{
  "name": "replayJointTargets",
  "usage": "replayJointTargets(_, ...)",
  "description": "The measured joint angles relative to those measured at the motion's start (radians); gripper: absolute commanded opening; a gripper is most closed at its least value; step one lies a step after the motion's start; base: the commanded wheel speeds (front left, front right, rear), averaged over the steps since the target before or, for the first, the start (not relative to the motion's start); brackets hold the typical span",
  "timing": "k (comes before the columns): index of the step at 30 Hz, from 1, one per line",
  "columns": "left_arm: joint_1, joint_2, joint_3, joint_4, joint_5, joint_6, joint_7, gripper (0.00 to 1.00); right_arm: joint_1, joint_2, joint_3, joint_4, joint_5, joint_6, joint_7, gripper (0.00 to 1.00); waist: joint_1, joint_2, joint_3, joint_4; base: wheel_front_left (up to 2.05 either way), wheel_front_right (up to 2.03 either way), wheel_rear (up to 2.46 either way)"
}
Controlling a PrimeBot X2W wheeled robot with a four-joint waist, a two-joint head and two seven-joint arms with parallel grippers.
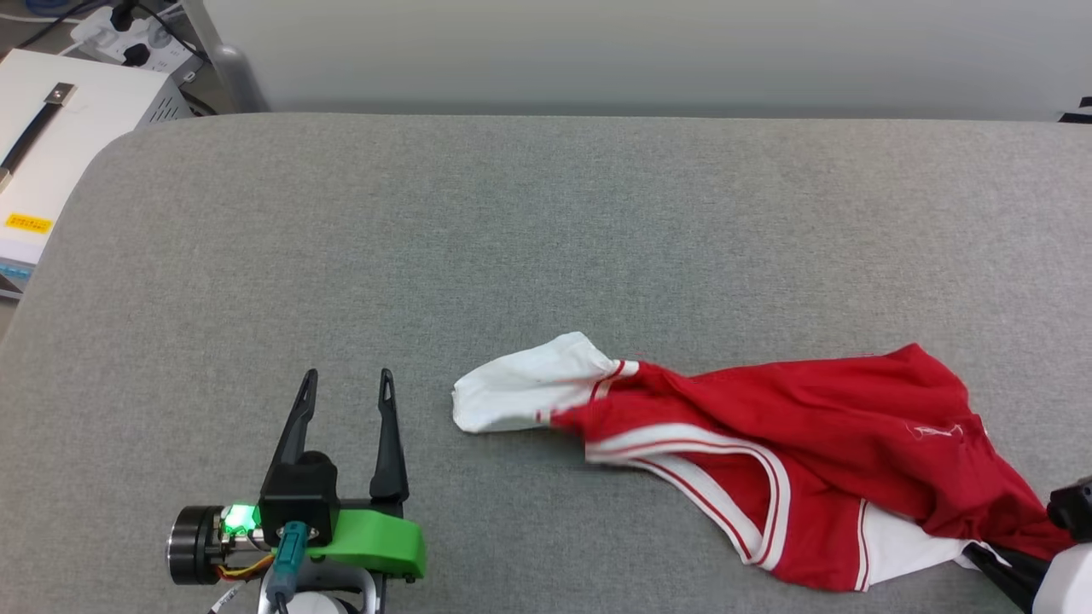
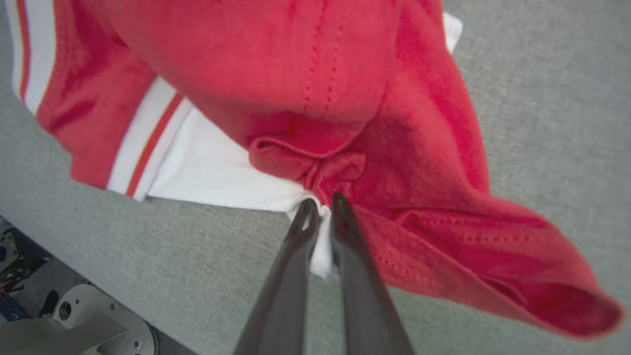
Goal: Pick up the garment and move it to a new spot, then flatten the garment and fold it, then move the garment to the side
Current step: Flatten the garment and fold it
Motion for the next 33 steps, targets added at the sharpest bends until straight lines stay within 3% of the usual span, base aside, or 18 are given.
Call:
replayJointTargets(3,0.008,0.000,0.008,0.000,0.002,-0.003,0.000,1.00,0.038,0.016,-0.038,0.011,0.005,0.000,-0.037,0.00,0.0000,0.0000,-0.004,-0.010,0.00,0.00,0.00)
replayJointTargets(4,0.012,0.000,0.011,0.000,0.002,-0.003,0.000,1.00,0.047,0.025,-0.052,0.013,0.006,0.000,-0.050,0.21,0.0000,0.0000,-0.005,-0.013,0.00,0.00,0.00)
replayJointTargets(5,0.017,0.000,0.014,0.000,0.002,-0.003,0.000,1.00,0.056,0.032,-0.068,0.014,0.005,0.000,-0.065,1.00,0.0000,0.0000,-0.007,-0.017,0.00,0.00,0.00)
replayJointTargets(10,0.027,-0.001,0.017,0.000,0.009,-0.003,0.000,1.00,0.073,0.037,-0.181,0.002,-0.056,0.000,-0.137,1.00,0.0000,0.0000,-0.023,-0.028,0.00,0.00,0.00)
replayJointTargets(19,0.057,-0.001,0.024,-0.016,0.017,-0.004,0.000,1.00,0.144,-0.010,-0.517,-0.228,-0.170,0.000,-0.125,1.00,0.0000,0.0000,-0.060,-0.044,0.00,0.00,0.00)
replayJointTargets(26,0.058,-0.001,0.016,-0.022,0.023,-0.004,0.000,1.00,0.196,0.029,-0.705,-0.440,-0.312,0.000,0.066,1.00,0.0000,0.0000,-0.070,-0.031,0.00,0.00,0.00)
replayJointTargets(33,0.058,-0.001,0.013,-0.030,0.024,-0.004,0.000,1.00,0.215,0.013,-0.699,-0.615,-0.343,0.000,0.354,1.00,0.0000,0.0000,-0.057,-0.013,0.00,0.00,0.00)
